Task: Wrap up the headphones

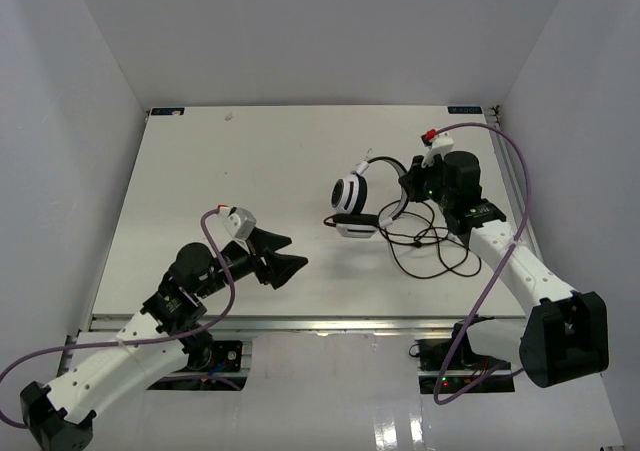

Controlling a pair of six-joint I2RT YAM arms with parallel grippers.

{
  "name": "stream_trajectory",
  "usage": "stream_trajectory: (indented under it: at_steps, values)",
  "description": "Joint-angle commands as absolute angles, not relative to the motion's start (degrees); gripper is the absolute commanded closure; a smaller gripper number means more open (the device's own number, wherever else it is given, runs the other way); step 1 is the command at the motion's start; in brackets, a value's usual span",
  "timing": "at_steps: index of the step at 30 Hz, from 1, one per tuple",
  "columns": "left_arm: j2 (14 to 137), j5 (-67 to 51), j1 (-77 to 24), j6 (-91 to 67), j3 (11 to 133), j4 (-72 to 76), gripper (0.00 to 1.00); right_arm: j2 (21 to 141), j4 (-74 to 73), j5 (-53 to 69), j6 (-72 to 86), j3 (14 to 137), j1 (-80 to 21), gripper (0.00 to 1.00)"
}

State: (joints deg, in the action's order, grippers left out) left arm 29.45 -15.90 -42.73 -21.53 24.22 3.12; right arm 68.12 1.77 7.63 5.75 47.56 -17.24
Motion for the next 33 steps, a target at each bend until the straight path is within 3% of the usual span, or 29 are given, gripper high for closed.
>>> stream_trajectory:
  at_steps: [1,7,11,19,26,33]
  values:
    - [31.2,-16.3,-46.0,-25.9,23.9,5.9,0.19,67.2,9.3,9.2,12.6,48.4,-17.3,0.92]
    - [40.3,-3.9,-58.6,-22.7,23.6,12.8,0.17,70.0,7.2,1.7,21.9,54.3,-17.1,0.92]
    - [52.4,11.2,-66.1,-16.3,24.6,21.9,0.13,73.7,2.0,-5.7,30.0,60.5,-17.0,0.92]
    - [81.2,21.8,-67.0,-2.7,30.1,52.5,0.03,75.8,-6.7,-6.2,38.6,68.3,-16.7,0.92]
    - [97.9,19.0,-64.2,0.8,39.7,67.2,0.02,75.0,-8.7,1.2,42.2,70.8,-15.7,0.92]
    - [104.9,8.4,-59.4,-3.4,46.3,74.7,0.02,73.5,-9.8,7.5,44.8,72.2,-14.7,0.92]
